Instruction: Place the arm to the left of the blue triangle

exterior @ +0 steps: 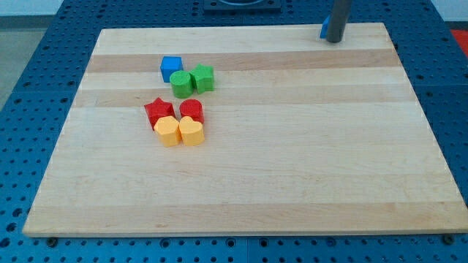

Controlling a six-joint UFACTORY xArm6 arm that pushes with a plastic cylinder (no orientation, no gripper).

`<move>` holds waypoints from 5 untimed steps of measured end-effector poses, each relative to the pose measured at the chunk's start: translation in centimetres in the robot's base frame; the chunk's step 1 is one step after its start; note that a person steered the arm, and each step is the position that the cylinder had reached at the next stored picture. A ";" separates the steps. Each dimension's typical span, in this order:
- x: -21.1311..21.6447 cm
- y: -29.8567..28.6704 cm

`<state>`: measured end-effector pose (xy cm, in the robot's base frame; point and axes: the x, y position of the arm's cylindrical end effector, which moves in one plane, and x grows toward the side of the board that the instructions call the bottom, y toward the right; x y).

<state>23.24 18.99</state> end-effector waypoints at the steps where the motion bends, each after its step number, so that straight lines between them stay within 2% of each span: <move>1: 0.7 -1.5; 2: 3.4 -8.4; 3: 2.9 -16.3; 4: -1.2 -20.9; 5: -3.9 -20.1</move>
<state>19.33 -1.11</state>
